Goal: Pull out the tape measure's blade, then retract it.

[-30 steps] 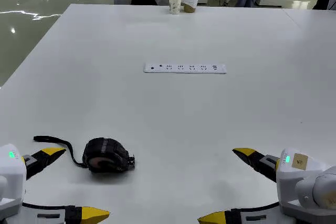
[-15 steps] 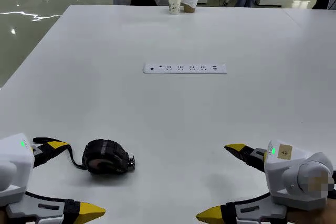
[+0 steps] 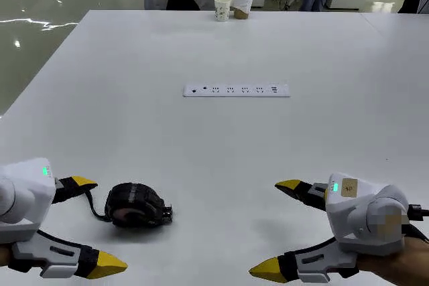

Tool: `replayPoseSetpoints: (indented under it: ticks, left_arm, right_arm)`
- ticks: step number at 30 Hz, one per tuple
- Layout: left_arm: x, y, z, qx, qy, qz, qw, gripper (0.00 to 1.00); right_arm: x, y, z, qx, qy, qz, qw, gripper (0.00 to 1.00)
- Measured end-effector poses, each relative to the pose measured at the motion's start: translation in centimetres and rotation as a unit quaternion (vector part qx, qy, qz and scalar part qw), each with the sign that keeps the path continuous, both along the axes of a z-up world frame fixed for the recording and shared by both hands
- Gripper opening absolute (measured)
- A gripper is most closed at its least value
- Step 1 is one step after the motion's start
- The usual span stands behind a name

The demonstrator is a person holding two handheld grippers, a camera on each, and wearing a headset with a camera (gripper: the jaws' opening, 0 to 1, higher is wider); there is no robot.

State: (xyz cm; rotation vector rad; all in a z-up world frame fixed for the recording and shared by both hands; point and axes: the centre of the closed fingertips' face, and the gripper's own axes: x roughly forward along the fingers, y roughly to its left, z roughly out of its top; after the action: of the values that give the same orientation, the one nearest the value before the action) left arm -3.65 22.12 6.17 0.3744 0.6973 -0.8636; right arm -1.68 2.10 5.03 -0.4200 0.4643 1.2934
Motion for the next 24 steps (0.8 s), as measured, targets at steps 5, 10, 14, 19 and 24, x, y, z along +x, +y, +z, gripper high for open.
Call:
replayPoseSetpoints:
  ticks: [5,10,14,19,24]
  left_arm:
    - [0.5,0.1,0.0,0.015,0.004,-0.02,0.9997,0.81]
    - [0.9,0.3,0.0,0.029,0.008,-0.036,0.9989,0.75]
    - [1.3,0.6,0.0,0.042,0.008,-0.047,0.998,0.71]
    - [1.9,1.2,-0.7,0.078,0.006,-0.07,0.9945,0.58]
    - [2.3,1.4,-1.3,0.099,0.015,-0.094,0.9905,0.46]
  right_arm:
    - [0.2,0.6,-0.2,-0.008,-0.007,0.02,0.9997,0.84]
    - [0.6,1.4,-0.3,-0.014,-0.015,0.038,0.9991,0.8]
    - [1.0,2.0,-0.3,-0.015,-0.02,0.049,0.9985,0.77]
    - [1.1,3.0,-0.4,-0.022,-0.037,0.08,0.9958,0.69]
    - [1.2,3.9,-0.7,-0.027,-0.041,0.101,0.9937,0.62]
